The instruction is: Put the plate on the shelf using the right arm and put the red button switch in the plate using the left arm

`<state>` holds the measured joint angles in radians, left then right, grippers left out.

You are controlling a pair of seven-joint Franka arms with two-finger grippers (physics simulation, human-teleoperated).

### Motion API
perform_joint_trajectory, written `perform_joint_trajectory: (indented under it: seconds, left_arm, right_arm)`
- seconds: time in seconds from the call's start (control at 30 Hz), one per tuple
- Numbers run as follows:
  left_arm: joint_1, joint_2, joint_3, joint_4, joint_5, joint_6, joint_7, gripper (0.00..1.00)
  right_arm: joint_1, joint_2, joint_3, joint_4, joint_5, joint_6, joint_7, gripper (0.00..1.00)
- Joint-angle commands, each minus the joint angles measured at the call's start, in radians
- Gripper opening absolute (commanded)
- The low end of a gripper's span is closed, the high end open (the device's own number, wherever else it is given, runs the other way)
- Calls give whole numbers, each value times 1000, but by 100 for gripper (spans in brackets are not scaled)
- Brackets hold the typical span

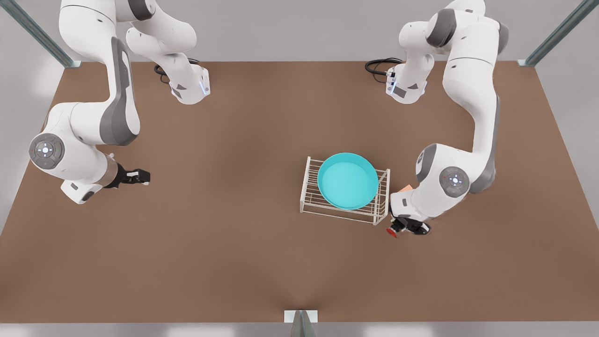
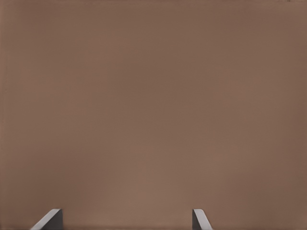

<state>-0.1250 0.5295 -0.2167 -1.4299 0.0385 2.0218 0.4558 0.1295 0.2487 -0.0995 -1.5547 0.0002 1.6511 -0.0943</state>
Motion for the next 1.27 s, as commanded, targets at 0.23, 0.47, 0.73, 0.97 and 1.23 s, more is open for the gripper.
perform_joint_trajectory:
  seconds: [0.23, 0.47, 0.73, 0.97, 1.23]
  left_arm:
    - [-41, -77, -198, -102, 41, -175, -1119, 43]
    - [-51, -118, -198, -227, 61, -87, -1119, 100]
    - [128, -143, -176, 66, 188, -483, -660, 100]
    - [42, -222, 203, 71, -132, -552, -476, 100]
    - [8, -396, 204, -210, -55, -281, -473, 100]
  right_arm:
    - [1, 4, 0, 1, 1, -2, -45, 100]
    - [2, 10, 0, 2, 1, -2, -45, 100]
    - [2, 12, 0, 2, -2, -2, -45, 100]
    - [2, 15, 0, 2, 1, -2, -45, 100]
    - [2, 15, 0, 2, 1, -2, -45, 100]
